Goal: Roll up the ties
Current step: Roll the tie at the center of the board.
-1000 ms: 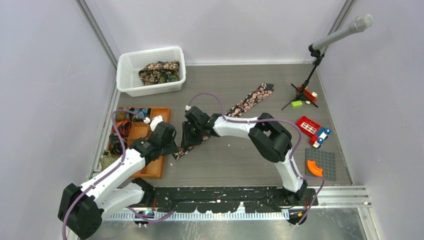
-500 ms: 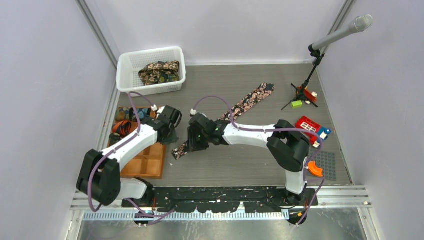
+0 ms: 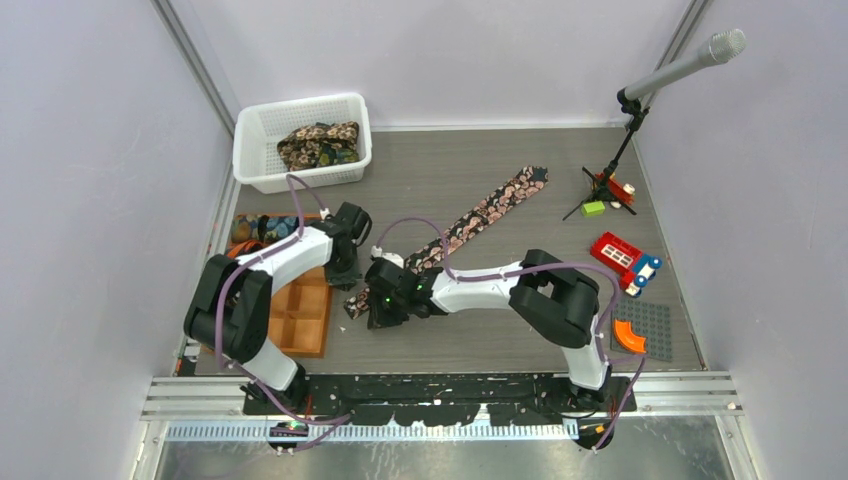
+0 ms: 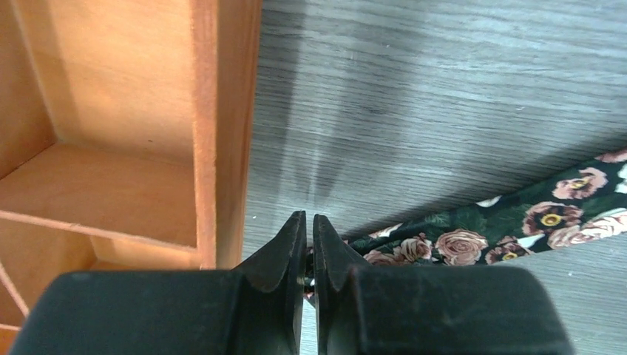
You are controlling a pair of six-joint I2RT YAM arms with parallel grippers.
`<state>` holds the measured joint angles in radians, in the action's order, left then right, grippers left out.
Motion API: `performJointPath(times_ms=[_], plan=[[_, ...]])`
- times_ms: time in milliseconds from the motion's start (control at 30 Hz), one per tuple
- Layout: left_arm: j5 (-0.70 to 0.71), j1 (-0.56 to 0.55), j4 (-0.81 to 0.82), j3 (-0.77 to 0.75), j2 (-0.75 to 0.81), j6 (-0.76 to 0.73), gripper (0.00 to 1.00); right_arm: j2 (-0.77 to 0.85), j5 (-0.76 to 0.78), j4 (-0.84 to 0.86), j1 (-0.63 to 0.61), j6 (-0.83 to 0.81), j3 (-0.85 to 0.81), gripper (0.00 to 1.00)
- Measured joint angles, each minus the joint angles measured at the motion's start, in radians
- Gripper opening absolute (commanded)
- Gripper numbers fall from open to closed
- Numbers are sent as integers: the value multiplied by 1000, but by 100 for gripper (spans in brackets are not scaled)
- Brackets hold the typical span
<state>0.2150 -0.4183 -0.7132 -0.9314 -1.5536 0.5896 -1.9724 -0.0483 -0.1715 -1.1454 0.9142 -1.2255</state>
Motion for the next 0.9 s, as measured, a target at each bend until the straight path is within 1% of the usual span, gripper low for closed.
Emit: performJointPath(times_ms=[200,467,900], plan=[[-34,1,-5,-2,-63,-4,8,-16,43,61,0,6,-2,19],[-69,7,-7,-2,-64,17,7,-37,87,140,0,5,-2,18],[-157,14,-26,2,-64,116,6,-51,119,216,0,0,9,18]])
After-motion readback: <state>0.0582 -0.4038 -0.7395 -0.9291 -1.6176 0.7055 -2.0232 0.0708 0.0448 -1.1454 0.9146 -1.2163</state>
